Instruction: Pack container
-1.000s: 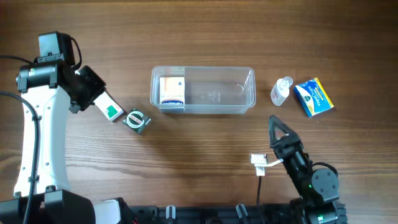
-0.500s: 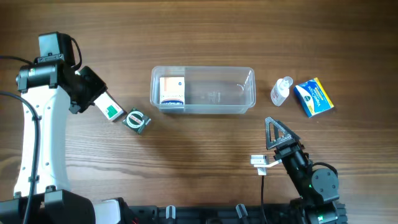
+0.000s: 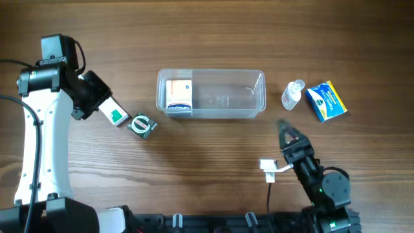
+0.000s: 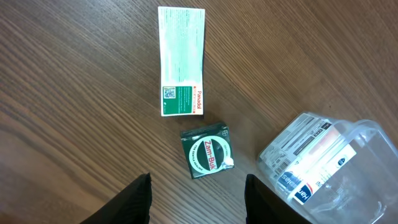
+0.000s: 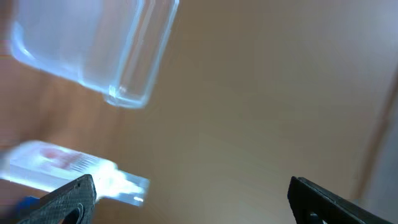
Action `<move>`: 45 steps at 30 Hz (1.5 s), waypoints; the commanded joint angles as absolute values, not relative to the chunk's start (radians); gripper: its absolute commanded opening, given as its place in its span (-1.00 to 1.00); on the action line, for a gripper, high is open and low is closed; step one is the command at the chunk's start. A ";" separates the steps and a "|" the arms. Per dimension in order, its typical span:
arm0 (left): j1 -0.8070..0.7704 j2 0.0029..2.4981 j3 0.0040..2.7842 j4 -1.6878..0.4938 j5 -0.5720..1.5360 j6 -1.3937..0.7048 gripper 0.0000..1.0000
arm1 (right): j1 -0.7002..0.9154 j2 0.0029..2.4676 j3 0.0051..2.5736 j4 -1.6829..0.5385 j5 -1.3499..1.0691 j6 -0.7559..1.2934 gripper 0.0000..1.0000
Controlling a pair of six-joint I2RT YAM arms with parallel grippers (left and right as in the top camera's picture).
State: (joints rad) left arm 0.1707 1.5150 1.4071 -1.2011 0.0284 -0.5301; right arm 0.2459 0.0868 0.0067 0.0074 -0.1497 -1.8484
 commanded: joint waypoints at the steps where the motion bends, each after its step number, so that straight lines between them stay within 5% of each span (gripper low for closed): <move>1: 0.174 1.522 1.404 -1.201 0.037 -0.532 -0.03 | 0.242 0.159 0.006 0.011 -0.165 -1.675 0.99; 16: 0.174 1.522 1.404 -1.198 0.037 -0.532 -0.02 | 0.242 0.300 0.006 0.037 -0.134 -1.702 1.00; 26: 0.174 1.522 1.404 -1.198 0.037 -0.532 -0.02 | 0.242 0.300 0.006 0.402 -0.130 -1.682 0.99; 38: 0.174 1.522 1.404 -1.196 0.036 -0.532 -0.02 | 0.242 0.300 0.006 0.962 -0.099 -1.100 1.00; 42: 0.174 1.522 1.404 -1.194 0.036 -0.532 -0.02 | 0.242 0.300 0.006 1.040 0.007 -0.860 0.99; 45: 0.174 1.522 1.404 -1.194 0.036 -0.532 -0.02 | 0.242 0.300 0.006 1.021 0.072 -0.881 1.00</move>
State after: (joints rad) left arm 0.1703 1.5150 1.4063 -1.1973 0.0288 -0.5301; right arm 0.2459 0.2981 0.0063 1.0306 -0.0486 -1.0252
